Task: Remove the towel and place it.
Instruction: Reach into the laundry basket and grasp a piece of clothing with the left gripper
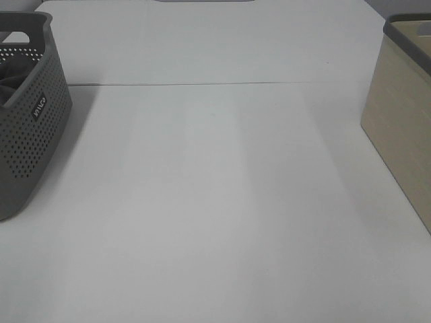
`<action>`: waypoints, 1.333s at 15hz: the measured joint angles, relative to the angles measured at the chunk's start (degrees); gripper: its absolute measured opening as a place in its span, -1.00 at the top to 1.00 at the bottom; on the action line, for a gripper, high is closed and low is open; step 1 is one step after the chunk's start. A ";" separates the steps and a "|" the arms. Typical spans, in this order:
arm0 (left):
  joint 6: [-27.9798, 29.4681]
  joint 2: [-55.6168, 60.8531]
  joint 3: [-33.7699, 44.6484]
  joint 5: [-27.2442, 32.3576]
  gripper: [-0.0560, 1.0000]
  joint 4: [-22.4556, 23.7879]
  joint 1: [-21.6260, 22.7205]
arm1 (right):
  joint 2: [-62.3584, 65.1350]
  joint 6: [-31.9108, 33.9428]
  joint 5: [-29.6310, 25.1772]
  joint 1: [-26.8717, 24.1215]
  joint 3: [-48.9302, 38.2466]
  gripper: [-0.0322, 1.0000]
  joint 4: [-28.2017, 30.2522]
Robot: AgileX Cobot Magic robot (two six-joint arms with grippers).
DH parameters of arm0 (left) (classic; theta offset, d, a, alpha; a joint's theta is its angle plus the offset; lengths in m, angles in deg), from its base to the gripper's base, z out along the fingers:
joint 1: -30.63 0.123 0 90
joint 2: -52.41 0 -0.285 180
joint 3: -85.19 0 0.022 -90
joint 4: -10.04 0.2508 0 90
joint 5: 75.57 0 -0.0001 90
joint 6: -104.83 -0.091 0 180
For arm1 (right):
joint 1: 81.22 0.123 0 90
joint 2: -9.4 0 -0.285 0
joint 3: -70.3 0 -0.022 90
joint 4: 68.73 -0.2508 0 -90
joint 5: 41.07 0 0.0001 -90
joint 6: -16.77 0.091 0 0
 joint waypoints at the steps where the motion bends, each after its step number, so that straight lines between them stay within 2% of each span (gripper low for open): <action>1: 0.00 0.00 0.00 0.00 -0.98 0.00 0.00 | 0.00 0.00 0.00 0.00 0.00 -0.54 0.00; 20: 0.23 0.00 0.00 0.00 -0.98 -0.34 0.00 | 0.00 0.00 0.00 0.00 0.00 -0.54 0.00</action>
